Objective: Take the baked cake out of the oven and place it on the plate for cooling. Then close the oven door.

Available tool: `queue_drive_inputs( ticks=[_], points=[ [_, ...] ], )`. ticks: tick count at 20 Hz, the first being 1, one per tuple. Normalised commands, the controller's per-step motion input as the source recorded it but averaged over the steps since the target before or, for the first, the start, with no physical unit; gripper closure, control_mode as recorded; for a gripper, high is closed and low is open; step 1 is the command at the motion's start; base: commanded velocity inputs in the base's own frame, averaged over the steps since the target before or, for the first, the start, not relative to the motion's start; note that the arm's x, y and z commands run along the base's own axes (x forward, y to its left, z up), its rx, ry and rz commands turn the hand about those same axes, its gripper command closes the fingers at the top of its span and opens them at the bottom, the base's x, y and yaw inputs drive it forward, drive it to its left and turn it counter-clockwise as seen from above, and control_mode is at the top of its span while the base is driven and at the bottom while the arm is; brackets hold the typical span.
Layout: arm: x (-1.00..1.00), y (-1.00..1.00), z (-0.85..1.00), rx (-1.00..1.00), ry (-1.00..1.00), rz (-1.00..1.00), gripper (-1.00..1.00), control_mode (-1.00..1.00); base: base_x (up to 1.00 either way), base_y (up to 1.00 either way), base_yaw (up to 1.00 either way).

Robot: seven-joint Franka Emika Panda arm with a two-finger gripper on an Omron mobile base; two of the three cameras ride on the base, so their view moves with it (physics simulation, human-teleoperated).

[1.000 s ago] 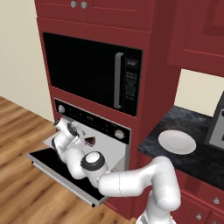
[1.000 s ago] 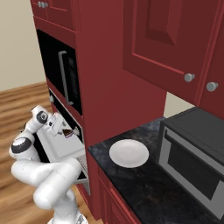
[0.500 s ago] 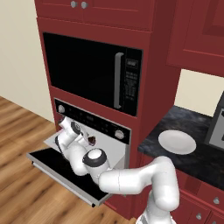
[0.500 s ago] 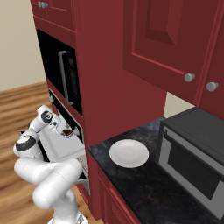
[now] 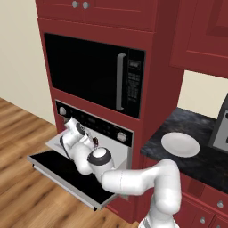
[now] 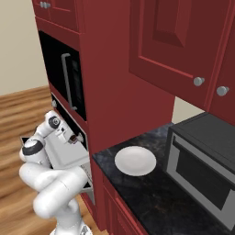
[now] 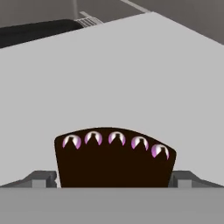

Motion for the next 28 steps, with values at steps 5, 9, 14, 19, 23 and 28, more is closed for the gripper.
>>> queue_drive_inputs(
  ticks=[5,9,14,19,23,28],
  points=[
    [0.00,-0.09,-0.55,0.00,0.14,0.00,-1.00,-1.00,0.00,0.00,0.00],
    [-0.10,0.00,-0.31,0.00,0.05,0.00,1.00,-1.00,0.00,0.00,0.00],
    [-0.68,0.03,-0.36,0.07,-0.02,0.01,1.00,-1.00,0.00,0.00,0.00],
    [-1.00,0.35,-0.48,0.04,-0.06,0.23,1.00,-1.00,0.00,0.00,0.00],
    [-1.00,0.31,-0.24,0.00,0.00,0.51,1.00,-1.00,0.00,0.00,0.00],
    [-1.00,0.00,0.04,0.07,0.00,0.50,1.00,-1.00,0.00,0.00,0.00]
  ],
)
